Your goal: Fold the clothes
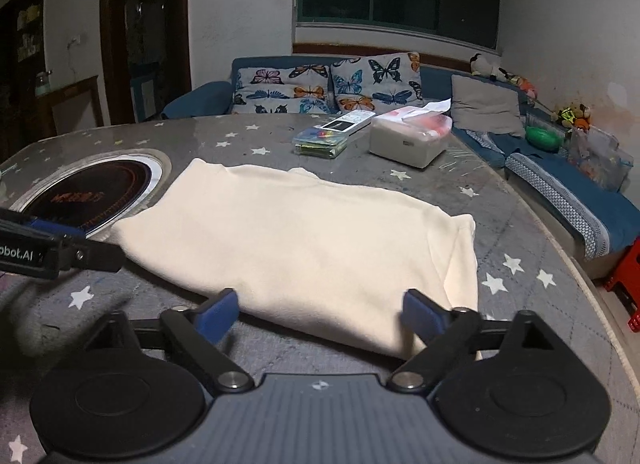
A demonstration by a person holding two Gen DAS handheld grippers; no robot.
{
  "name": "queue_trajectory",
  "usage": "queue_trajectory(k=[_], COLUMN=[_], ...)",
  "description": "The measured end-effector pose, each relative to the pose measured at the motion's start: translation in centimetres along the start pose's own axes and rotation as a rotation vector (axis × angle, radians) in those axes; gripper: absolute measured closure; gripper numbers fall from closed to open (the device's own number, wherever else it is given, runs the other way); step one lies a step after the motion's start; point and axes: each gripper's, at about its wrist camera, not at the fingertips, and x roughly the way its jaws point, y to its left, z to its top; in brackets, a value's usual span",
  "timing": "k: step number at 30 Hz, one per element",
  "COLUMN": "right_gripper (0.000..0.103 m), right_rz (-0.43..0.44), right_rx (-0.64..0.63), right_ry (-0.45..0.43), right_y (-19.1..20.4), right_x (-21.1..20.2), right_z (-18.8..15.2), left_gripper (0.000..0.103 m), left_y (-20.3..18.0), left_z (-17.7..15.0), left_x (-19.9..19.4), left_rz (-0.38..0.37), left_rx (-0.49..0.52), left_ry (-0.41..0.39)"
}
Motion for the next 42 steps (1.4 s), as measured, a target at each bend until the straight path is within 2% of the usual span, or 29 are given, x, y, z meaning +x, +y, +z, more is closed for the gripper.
queue_trajectory(k=[6,18,42], right_gripper=[0.0,0.0,0.0], right_rz=[-0.015,-0.033,-0.076], right_rx=[0.006,0.032,0.11], right_ry=[-0.004,0.008,0.076], right_y=[0.5,1.2,0.7], right_x=[-1.0,-3.4,-4.9], right_z=[-0.5,-2.0,-5.3], left_gripper=[0.018,0.0,0.0], left_y=[-0.1,-0.4,-1.7], left_z=[-1.1,-2.9,-5.0], left_x=[-1.1,-3.3,-4.7], left_rz=[0.006,0.019,-0.019], left_rx=[0.007,0.032,0.102], left_ry=[0.003,-0.013,0.02])
